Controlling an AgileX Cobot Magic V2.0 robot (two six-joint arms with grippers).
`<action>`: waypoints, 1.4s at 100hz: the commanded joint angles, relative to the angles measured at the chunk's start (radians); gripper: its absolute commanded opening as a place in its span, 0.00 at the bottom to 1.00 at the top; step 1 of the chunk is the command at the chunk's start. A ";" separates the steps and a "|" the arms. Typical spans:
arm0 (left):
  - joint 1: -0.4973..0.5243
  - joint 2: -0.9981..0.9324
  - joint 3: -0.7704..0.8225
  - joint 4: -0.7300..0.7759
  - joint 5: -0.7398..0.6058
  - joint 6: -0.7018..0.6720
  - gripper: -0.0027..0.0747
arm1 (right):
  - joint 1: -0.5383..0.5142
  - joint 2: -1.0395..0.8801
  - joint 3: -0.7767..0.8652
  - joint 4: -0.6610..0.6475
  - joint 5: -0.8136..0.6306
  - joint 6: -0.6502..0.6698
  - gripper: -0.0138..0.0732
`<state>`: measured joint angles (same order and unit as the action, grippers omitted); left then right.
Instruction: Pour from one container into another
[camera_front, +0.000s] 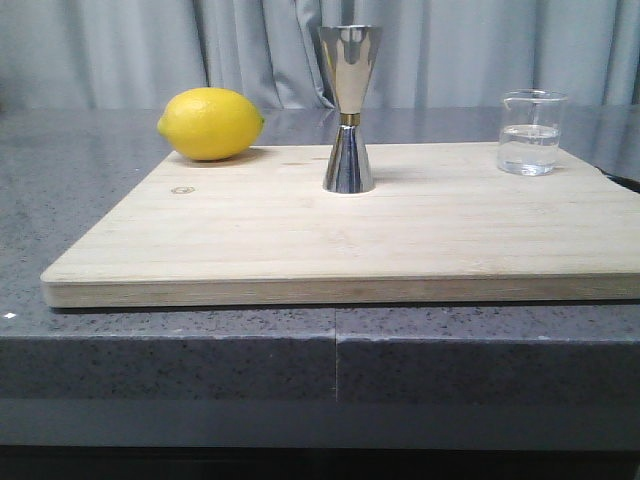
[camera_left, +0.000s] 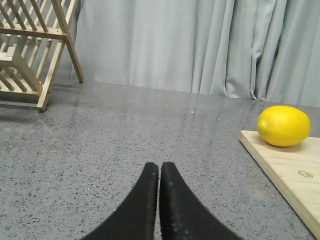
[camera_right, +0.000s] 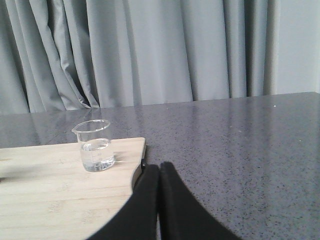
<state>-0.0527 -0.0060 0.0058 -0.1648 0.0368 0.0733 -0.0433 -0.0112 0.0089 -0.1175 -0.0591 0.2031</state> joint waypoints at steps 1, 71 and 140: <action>0.004 -0.022 0.020 -0.006 -0.078 -0.002 0.01 | 0.000 -0.019 0.027 -0.007 -0.076 -0.004 0.08; 0.004 -0.022 0.020 -0.006 -0.080 -0.002 0.01 | 0.000 -0.019 0.027 -0.007 -0.080 -0.004 0.08; 0.004 -0.022 0.020 -0.006 -0.128 -0.004 0.01 | 0.000 -0.019 0.027 -0.007 -0.059 -0.004 0.08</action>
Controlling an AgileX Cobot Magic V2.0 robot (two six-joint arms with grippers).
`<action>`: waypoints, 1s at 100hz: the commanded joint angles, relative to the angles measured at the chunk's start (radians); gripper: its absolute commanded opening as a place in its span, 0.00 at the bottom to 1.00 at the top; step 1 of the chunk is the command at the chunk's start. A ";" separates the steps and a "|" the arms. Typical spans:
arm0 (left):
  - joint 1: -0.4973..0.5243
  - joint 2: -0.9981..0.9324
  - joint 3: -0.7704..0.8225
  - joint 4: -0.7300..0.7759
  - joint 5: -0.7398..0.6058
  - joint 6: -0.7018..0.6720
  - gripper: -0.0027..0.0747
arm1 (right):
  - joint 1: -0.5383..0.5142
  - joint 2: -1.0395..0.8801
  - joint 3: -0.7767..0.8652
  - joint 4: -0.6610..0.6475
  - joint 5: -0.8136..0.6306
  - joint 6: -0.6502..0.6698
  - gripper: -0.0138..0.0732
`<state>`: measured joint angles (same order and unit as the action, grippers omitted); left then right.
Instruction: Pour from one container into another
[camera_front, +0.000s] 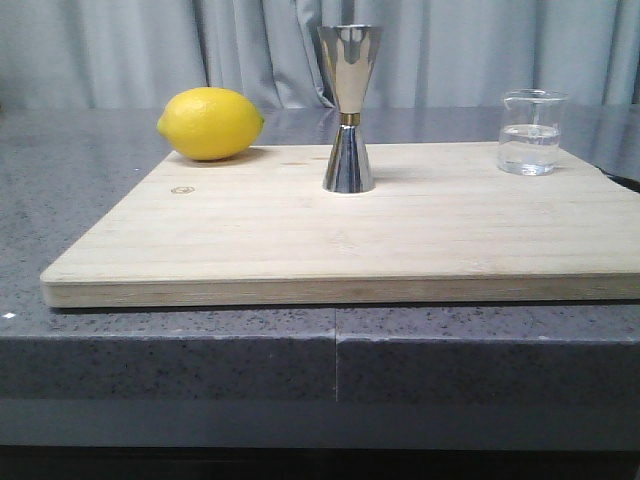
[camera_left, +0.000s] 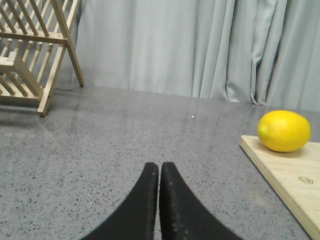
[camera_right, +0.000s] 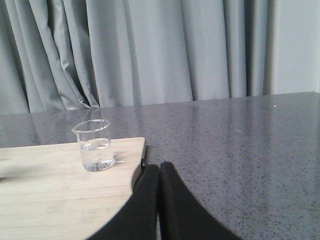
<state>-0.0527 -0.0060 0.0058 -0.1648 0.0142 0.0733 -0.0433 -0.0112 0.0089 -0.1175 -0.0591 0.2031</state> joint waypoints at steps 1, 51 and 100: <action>0.004 -0.022 0.020 -0.006 -0.107 -0.004 0.01 | 0.000 -0.019 0.027 -0.007 -0.059 -0.004 0.08; 0.004 0.007 -0.061 -0.006 -0.036 -0.004 0.01 | 0.000 0.063 -0.092 -0.007 0.086 -0.004 0.08; 0.002 0.413 -0.522 -0.073 0.041 -0.006 0.01 | 0.000 0.388 -0.420 -0.007 0.043 -0.004 0.08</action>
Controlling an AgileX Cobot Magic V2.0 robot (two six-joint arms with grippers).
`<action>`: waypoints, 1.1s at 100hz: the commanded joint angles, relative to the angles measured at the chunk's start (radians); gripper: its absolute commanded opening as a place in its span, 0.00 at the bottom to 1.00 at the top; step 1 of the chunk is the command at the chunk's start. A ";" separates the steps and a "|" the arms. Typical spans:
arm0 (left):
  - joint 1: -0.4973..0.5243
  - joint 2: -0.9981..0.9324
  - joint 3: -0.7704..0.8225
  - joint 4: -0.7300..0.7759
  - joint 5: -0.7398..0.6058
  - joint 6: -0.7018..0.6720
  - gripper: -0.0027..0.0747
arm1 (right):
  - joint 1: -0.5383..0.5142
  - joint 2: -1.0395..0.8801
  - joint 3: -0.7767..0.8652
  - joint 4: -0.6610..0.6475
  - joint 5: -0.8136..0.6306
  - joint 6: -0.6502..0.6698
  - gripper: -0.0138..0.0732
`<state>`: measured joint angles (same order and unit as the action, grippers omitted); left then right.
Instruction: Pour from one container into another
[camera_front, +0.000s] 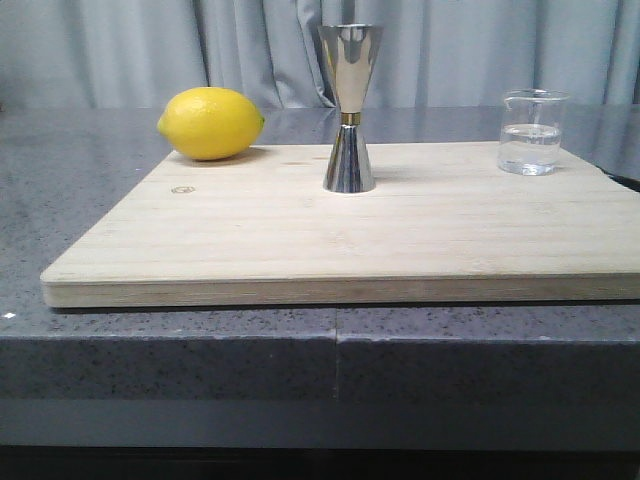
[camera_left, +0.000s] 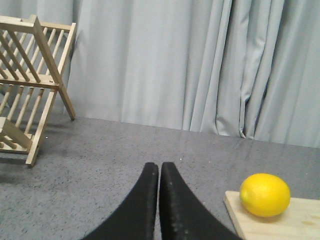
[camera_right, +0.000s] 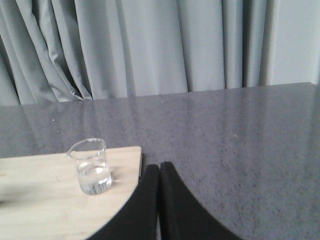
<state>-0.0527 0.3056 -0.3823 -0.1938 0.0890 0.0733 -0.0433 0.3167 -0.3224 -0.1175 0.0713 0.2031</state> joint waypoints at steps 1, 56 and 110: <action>0.000 0.117 -0.143 -0.044 -0.027 -0.006 0.01 | 0.000 0.065 -0.100 -0.007 -0.087 -0.004 0.08; -0.257 0.588 -0.686 -0.050 0.260 0.012 0.01 | 0.000 0.323 -0.492 -0.007 0.230 -0.004 0.08; -0.281 0.708 -0.688 -0.198 0.399 0.225 0.01 | 0.000 0.362 -0.506 -0.007 0.266 -0.004 0.08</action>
<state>-0.3242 1.0045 -1.0315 -0.2948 0.5439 0.2148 -0.0433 0.6573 -0.7902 -0.1175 0.3985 0.2031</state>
